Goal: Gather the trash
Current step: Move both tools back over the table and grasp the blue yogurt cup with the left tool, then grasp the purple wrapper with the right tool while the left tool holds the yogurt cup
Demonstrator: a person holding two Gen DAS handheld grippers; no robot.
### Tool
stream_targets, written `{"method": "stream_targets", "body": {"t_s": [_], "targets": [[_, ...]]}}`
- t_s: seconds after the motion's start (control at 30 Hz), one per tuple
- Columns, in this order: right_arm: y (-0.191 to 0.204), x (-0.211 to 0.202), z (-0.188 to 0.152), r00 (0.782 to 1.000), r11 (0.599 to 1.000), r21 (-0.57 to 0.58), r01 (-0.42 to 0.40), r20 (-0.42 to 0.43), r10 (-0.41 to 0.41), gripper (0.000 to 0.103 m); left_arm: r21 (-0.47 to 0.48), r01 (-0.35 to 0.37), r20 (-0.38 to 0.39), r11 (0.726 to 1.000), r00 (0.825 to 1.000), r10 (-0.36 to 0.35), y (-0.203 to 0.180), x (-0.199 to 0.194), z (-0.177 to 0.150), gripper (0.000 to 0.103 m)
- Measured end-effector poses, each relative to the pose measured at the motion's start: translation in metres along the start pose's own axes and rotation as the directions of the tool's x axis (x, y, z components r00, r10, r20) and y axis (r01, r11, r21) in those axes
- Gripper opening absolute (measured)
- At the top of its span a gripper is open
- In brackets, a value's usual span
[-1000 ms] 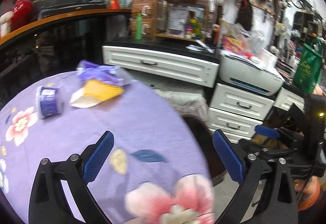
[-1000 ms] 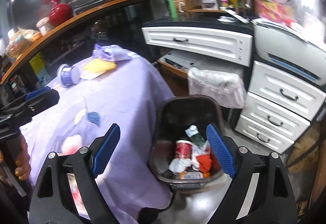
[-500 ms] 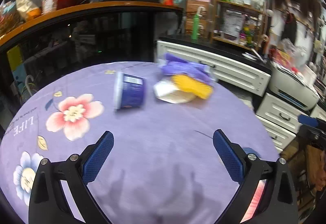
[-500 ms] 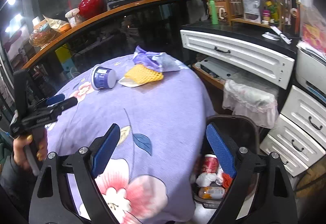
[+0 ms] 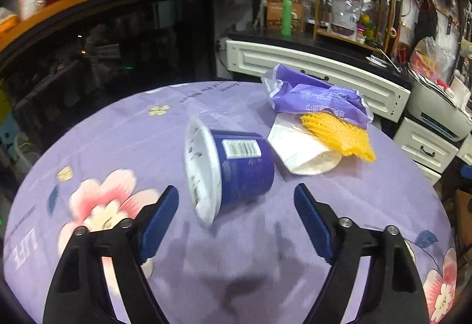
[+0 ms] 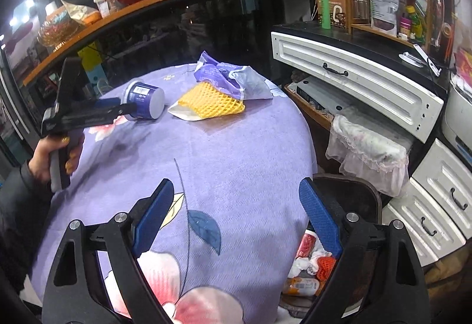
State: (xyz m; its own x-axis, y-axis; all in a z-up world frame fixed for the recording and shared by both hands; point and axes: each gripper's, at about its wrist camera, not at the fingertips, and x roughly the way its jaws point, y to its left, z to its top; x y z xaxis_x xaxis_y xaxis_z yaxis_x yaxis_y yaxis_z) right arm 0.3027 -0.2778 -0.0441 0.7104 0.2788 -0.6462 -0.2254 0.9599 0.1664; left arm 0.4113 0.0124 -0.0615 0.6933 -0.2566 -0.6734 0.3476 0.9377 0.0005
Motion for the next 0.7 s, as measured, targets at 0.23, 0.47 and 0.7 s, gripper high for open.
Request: {"method": "stream_targets", "body": {"t_s": [0.23,0.47,0.7], "targets": [[-0.002,0.026,0.021,1.0,1.0,-0.007,-0.016,-0.01,0.015,0.086,0.045,0.056,-0.04,0.997,0.998,-0.054,-0.007,0.026,0.005,0.048],[0.004,0.044,0.048,0.999,0.999,-0.011,-0.048,0.016,0.048,0.086,0.018,0.018,-0.021,1.0,1.0,-0.018,-0.017,0.02,-0.004,0.01],[0.009,0.067,0.08,0.997,0.996,-0.051,-0.067,0.027,0.068,0.086,-0.103,-0.012,0.035,0.995,0.999,0.015,-0.018,-0.01,-0.008,0.01]]}}
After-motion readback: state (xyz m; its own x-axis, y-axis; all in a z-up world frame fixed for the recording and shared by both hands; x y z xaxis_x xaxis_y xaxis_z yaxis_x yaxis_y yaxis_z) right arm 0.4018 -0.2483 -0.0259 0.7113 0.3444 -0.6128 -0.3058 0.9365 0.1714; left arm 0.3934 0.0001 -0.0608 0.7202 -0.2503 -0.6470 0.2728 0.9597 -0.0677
